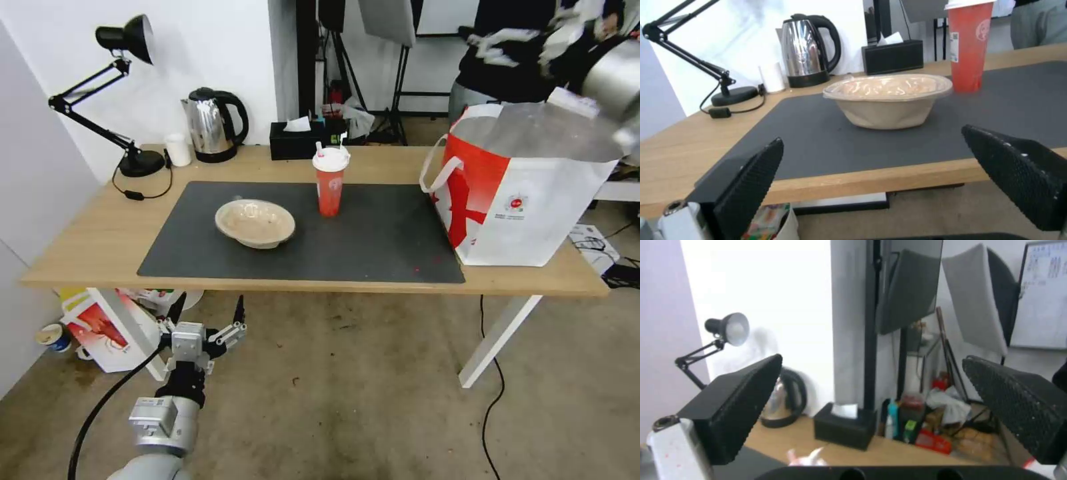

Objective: Pick up the trash from the table and place it into the takeout bag.

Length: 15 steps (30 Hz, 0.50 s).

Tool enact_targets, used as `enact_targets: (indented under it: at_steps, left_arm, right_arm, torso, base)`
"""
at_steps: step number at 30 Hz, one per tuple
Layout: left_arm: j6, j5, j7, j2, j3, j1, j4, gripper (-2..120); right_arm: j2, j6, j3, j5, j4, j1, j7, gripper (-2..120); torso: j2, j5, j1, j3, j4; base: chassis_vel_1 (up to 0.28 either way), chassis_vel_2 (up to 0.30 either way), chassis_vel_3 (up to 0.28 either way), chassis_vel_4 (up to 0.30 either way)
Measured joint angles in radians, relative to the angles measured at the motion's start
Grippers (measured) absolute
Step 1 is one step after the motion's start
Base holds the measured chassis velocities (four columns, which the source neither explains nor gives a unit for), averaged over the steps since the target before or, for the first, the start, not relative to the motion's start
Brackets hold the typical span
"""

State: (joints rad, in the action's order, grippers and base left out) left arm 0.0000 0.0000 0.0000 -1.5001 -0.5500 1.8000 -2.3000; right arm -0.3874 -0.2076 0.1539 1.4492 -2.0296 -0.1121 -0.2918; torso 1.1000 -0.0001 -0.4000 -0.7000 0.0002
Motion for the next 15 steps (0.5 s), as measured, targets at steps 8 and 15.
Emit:
enact_targets:
  at_steps: [8,15]
  left_arm:
    - [0.000,0.000,0.000,0.000,0.000,0.000,0.000,100]
    - [0.000,0.000,0.000,0.000,0.000,0.000,0.000,100]
  right_arm:
    - [-0.030,0.066,-0.167,-0.129,-0.188,-0.288,-0.196,100]
    - [-0.094,0.186,-0.303,-0.415,-0.272,-0.539,-0.319,100]
  torso:
    - [0.000,-0.0002,0.000,0.000,-0.0004]
    - [0.000,0.0000,0.000,0.000,0.0001]
  base:
    - [0.000,0.000,0.000,0.000]
    - [0.000,0.000,0.000,0.000]
